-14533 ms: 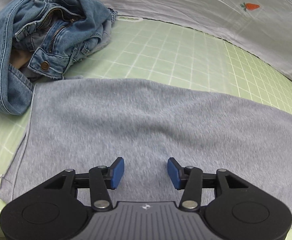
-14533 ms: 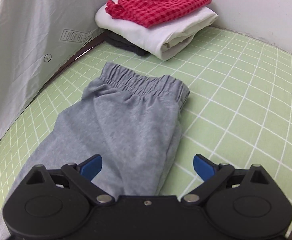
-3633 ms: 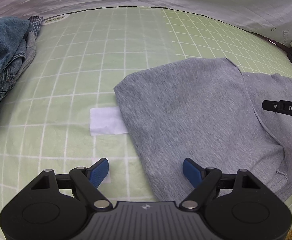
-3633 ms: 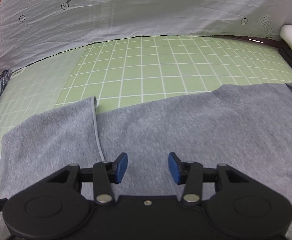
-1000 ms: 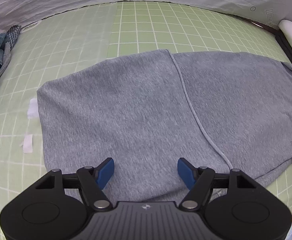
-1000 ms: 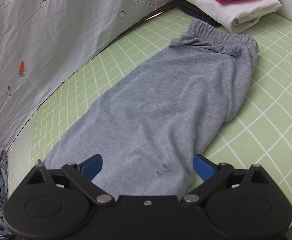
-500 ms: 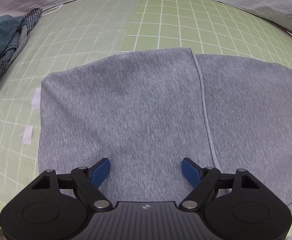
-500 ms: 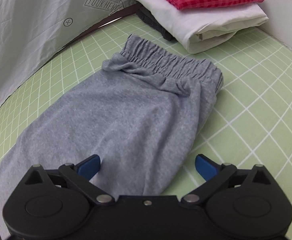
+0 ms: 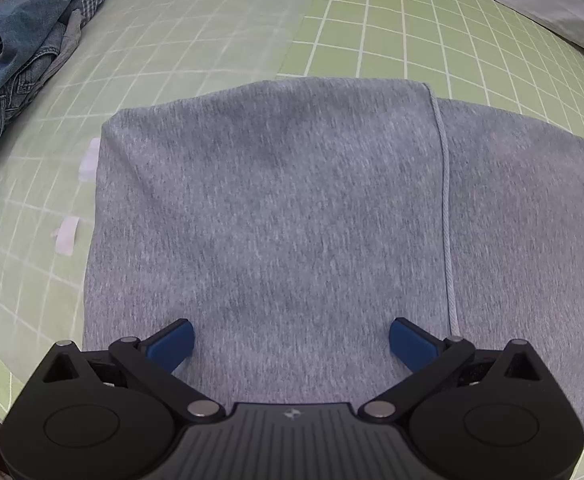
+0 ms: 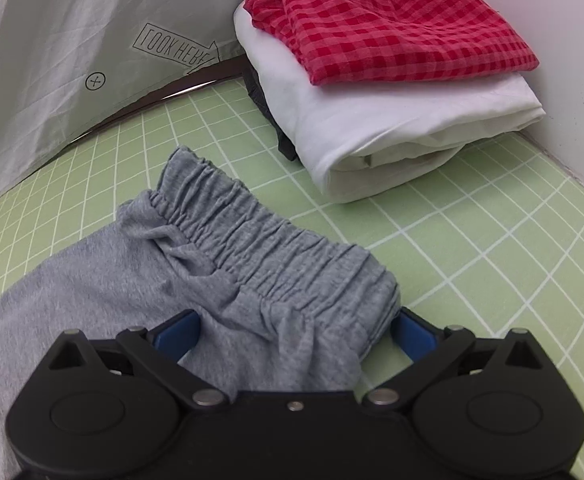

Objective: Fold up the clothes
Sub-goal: 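Move the open right gripper to the sweatpants elastic waistband, then grasp the sweatpants waistband with the right gripper and lay it onto the sweatshirt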

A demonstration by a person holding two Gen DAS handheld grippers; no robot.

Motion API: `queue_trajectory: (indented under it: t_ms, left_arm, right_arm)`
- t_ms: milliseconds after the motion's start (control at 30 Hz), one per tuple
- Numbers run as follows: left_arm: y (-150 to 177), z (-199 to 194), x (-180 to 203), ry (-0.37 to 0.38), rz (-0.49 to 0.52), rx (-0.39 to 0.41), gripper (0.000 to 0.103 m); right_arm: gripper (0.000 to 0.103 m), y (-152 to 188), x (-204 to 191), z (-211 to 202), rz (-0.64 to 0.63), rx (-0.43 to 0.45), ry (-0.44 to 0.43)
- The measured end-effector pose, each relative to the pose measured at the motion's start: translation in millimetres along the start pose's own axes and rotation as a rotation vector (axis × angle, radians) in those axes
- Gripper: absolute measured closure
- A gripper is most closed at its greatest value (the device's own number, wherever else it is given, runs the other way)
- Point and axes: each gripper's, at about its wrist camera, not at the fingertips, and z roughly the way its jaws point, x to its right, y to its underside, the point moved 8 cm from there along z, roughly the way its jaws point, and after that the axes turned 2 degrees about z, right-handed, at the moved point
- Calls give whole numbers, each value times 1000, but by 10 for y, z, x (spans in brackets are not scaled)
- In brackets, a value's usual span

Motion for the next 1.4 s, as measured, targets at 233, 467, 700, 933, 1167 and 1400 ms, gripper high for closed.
queue_trajectory:
  t_ms: [233,467,700,933,1167,1400]
  left_arm:
    - [28,26,2,18,2,-7,0]
    - [21,26,-32,37,27,1,0]
    - [7,60,-73,55,70,13,0]
    - [-85,-104,-259,90,73,82,0]
    - [-186,-285,-479,125,71,158,0]
    - [-132,-232,-712,138,101,146,0]
  right_arm:
    - [7,8,-88,8,-38,14,16]
    - [64,54,-335,-148,-120,24,-59]
    - [69,35,-565,-395,-93,31,-122]
    - [69,-40,-913,-784,-83,114,-189]
    - [69,44,-1466,-1135,-122,173,-266]
    - [69,356,-2049,-1441,-145,163,-345]
